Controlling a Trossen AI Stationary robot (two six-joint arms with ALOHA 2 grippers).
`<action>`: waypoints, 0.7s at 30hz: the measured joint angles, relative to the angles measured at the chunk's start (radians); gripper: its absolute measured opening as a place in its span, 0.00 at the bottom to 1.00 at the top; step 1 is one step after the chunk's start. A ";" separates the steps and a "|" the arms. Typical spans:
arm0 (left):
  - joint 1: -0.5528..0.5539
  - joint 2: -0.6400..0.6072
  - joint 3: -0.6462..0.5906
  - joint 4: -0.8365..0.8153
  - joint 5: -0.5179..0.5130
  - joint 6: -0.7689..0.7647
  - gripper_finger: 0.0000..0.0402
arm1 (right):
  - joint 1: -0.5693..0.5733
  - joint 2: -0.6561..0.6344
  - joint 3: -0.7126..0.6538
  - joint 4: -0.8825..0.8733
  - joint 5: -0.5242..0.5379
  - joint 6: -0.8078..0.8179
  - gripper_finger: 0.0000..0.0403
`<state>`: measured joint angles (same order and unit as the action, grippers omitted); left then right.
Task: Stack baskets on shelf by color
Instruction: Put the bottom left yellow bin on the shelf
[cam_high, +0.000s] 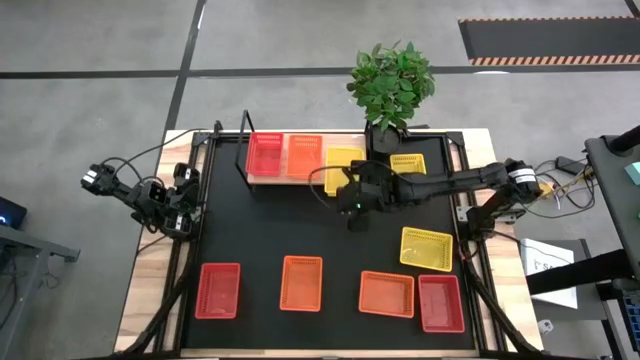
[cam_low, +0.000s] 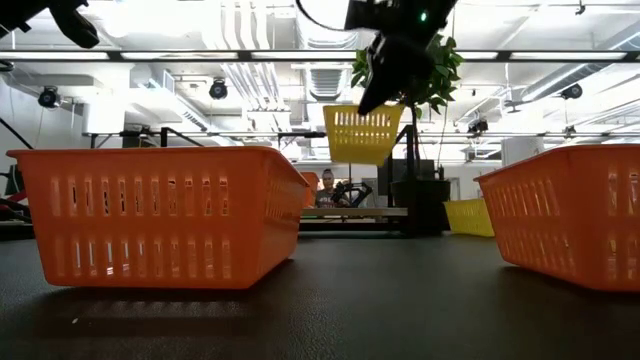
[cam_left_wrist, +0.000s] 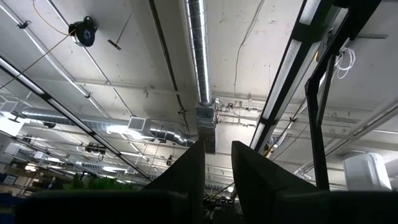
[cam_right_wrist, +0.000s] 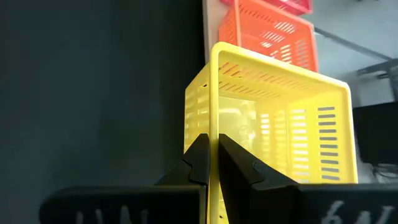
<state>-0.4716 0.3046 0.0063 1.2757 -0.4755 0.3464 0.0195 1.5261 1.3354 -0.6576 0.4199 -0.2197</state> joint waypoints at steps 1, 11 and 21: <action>0.000 0.000 0.000 0.000 0.000 0.000 0.16 | -0.018 0.000 -0.013 0.021 -0.021 -0.012 0.03; 0.000 0.000 0.000 0.000 0.000 0.000 0.16 | -0.145 0.000 -0.109 0.153 -0.062 -0.110 0.03; 0.000 0.000 0.000 -0.001 0.000 0.001 0.16 | -0.231 0.000 -0.193 0.292 -0.141 -0.175 0.03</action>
<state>-0.4713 0.3050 0.0063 1.2751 -0.4755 0.3470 -0.2113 1.5261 1.1421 -0.3655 0.2791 -0.3944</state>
